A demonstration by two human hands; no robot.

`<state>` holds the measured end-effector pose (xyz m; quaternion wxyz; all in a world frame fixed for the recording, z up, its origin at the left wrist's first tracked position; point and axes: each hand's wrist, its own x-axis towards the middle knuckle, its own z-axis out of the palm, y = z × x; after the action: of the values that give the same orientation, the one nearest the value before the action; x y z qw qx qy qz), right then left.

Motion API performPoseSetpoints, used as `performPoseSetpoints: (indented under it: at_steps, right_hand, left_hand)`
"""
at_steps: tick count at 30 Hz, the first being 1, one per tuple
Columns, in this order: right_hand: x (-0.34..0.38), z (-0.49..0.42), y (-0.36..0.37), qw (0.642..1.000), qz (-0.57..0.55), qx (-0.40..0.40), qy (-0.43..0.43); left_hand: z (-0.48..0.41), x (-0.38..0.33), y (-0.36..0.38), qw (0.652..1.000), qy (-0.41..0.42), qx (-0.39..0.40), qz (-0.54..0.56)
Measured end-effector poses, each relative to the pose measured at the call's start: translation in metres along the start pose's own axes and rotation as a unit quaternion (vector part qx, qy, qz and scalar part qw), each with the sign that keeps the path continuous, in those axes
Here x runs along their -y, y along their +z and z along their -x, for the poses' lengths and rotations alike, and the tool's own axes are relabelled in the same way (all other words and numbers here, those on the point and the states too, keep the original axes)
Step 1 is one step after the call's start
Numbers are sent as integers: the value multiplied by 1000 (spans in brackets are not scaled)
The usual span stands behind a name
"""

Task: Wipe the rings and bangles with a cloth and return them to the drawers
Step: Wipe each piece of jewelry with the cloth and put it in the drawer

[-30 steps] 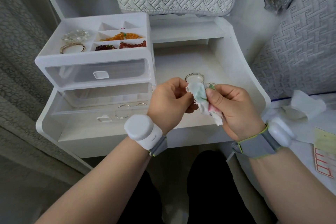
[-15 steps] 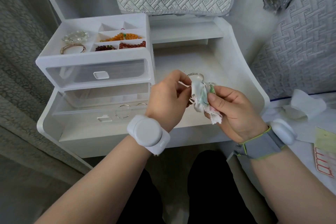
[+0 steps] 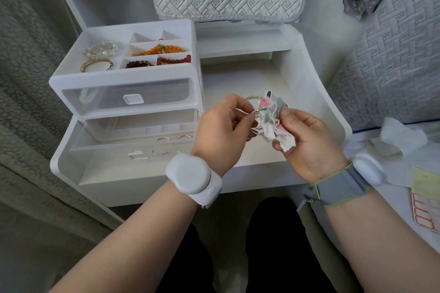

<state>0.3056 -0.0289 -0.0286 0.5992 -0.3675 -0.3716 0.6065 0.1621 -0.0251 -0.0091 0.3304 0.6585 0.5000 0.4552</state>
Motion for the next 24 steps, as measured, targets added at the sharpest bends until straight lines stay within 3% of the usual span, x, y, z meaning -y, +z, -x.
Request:
performPoseSetpoints:
  at_steps: [3,6,9,13,18,24]
  right_hand:
    - [3,2,-4,998,16,54,5]
    - [5,0,-7,995,45,85,1]
    - [5,-2,-8,994,63,93,-3]
    - [3,-6,-10,995,59,86,-5]
    - [-5,-2,-11,986,-11,164,4]
    - [-7,-2,-3,991,44,128,-17]
  left_hand:
    - [1,0,-4,996,53,-7,-78]
    - [0,-2,-8,970,150,-26,-191]
    - [0,-2,-7,959,188,-13,-210]
    - [3,1,-3,979,147,1,-139]
    - [-2,4,-3,996,57,-28,-59]
    - [2,8,7,999,19,-21,15]
